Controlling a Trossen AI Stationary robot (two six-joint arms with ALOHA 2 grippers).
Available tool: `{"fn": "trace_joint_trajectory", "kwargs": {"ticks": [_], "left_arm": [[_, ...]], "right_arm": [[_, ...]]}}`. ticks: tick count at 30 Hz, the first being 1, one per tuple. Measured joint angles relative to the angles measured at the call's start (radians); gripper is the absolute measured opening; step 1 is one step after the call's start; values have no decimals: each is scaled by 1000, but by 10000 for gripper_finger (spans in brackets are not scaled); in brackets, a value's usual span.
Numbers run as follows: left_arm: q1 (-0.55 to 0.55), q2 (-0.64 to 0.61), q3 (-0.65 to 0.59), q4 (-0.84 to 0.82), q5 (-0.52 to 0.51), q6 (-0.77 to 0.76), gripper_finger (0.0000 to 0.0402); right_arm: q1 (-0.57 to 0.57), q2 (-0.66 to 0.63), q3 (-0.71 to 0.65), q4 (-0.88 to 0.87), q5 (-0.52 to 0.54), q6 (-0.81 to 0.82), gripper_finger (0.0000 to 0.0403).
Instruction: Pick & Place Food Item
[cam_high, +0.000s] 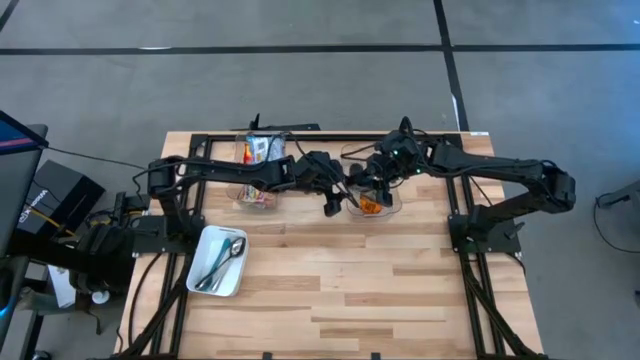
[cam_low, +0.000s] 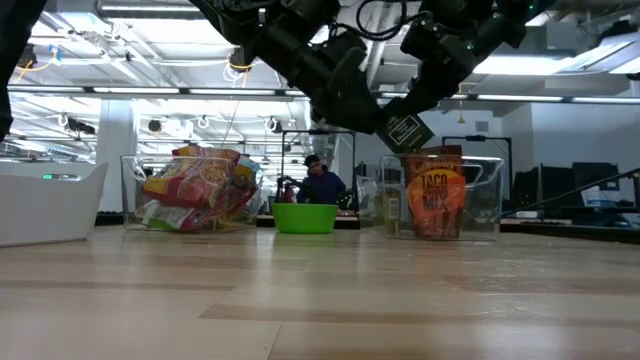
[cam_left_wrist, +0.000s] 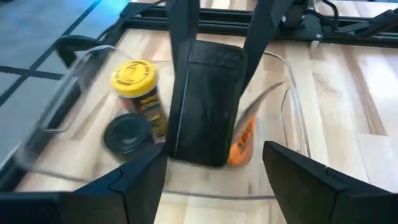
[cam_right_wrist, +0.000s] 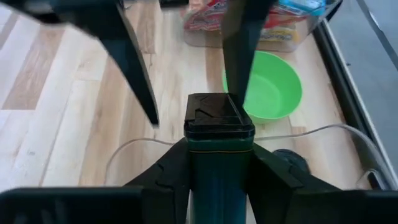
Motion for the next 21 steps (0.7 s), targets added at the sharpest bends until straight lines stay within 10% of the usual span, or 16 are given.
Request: {"fn": "trace_joint_trajectory", "kwargs": {"ticks": [21], "left_arm": [[12, -241, -26, -258, -145, -30, 215]], "right_arm": [[-27, -3, -101, 272, -4, 58, 107]]}}
